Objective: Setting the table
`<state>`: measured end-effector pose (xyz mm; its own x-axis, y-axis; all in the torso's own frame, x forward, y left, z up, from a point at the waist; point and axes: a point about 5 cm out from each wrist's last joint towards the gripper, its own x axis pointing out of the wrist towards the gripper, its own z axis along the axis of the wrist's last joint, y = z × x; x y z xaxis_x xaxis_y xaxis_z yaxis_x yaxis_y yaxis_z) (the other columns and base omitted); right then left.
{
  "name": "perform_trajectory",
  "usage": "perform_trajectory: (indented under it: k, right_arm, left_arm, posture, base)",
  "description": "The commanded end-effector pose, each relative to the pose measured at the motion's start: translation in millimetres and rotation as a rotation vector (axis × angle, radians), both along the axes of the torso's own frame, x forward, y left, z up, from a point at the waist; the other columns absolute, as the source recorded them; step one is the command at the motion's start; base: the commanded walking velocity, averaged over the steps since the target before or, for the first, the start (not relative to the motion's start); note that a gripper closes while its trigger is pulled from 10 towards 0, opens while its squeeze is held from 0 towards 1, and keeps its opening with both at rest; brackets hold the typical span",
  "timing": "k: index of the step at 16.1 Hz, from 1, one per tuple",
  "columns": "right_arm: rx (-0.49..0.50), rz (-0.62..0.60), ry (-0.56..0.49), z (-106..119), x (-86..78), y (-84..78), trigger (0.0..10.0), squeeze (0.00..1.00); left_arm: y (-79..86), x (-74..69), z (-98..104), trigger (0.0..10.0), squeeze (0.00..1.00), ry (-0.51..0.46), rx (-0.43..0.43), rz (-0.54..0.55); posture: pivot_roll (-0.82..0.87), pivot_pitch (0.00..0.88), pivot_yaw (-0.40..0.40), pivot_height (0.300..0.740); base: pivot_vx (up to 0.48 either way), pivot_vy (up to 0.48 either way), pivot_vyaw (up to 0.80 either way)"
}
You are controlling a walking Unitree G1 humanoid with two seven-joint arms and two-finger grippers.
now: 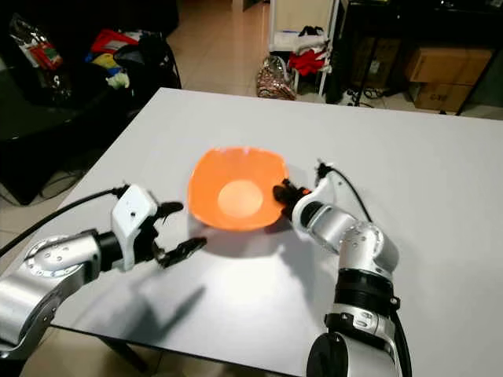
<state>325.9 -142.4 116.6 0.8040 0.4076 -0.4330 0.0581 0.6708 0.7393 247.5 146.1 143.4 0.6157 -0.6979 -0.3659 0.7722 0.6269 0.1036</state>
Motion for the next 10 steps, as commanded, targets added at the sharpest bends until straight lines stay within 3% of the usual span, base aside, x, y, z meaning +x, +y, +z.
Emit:
perform_trajectory:
  k: [1,5,10]
  right_arm:
    - [0.026,0.02,-0.057,13,6.0,3.0,10.0,0.0]
    - [0.017,0.055,-0.038,8,8.5,4.5,10.0,0.0]
    - [-0.013,0.016,-0.032,1,17.9,2.1,10.0,0.0]
  left_arm:
    - [0.7,-1.5,5,10.0,0.0,-0.011,0.005,-0.012]
    - [0.2,-3.0,3,10.0,0.0,-0.001,0.012,-0.025]
    - [-1.9,-2.5,1,10.0,0.0,-0.002,0.022,-0.036]
  posture:
    - [0.06,0.0,0.016,0.74]
    - [0.06,0.0,0.018,0.74]
    - [0.05,0.0,0.021,0.74]
  base:
    - [0.0,0.0,0.0]
    - [0.0,0.0,0.0]
    - [0.0,0.0,0.0]
